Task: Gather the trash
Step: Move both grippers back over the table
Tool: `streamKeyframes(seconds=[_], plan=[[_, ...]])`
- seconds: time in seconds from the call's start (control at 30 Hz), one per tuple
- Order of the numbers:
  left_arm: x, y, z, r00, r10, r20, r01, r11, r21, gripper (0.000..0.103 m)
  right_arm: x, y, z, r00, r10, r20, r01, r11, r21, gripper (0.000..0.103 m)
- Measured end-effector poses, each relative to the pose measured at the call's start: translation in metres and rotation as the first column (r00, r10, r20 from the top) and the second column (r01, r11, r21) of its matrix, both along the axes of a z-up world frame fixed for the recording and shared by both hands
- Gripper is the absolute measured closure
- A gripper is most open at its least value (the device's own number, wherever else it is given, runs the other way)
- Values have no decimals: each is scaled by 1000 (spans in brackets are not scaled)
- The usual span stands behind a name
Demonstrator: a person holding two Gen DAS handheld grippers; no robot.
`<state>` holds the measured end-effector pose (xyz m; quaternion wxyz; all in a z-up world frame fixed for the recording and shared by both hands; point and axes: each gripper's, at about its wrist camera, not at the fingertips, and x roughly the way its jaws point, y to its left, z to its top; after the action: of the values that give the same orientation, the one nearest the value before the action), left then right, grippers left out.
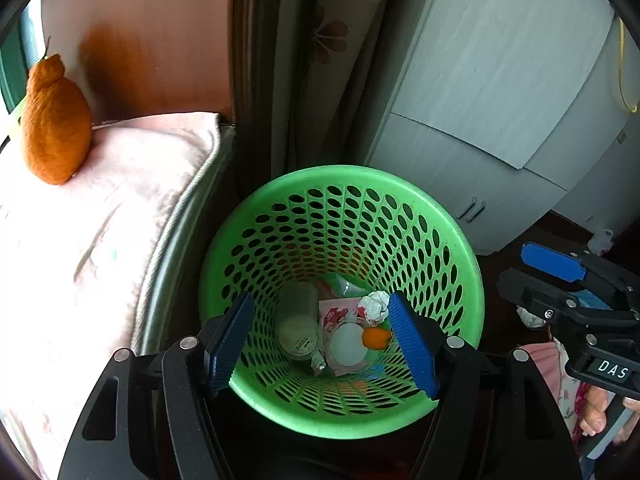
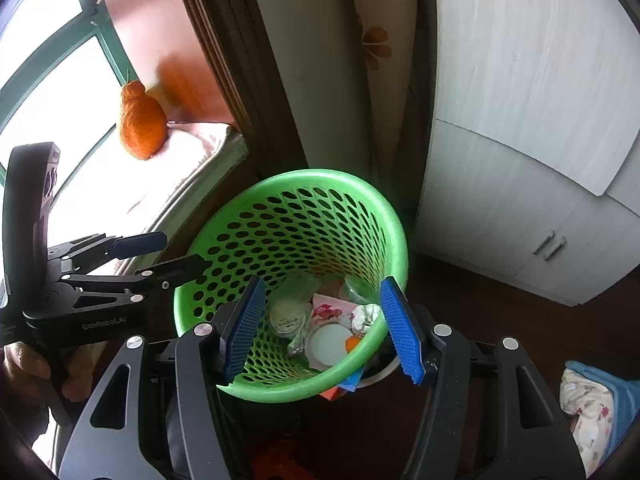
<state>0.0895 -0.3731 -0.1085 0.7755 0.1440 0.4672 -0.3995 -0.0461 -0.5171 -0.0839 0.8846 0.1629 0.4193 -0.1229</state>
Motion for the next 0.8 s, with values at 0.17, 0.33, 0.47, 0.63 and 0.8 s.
streamKeyframes(seconds=[0.17,0.33,0.47,0.63,0.8], plan=[[1,21,11,999,36,33,-35,999,-5,36,3,11,3,1000,28,8,-28,1000,4,42],[5,54,27,993,98,72,-97,995,-17,31,12,28,7,998,66,15,-66,998,3,38],[13,87,36,985,155,79,-152,988,-33,30,23,47,11,994,109,17,-109,994,0,32],[22,126,45,969,229,96,-225,973,-47,28,39,75,12,985,173,9,-173,985,1,31],[30,166,49,949,295,112,-291,955,-50,26,56,108,12,970,245,3,-245,970,-1,29]])
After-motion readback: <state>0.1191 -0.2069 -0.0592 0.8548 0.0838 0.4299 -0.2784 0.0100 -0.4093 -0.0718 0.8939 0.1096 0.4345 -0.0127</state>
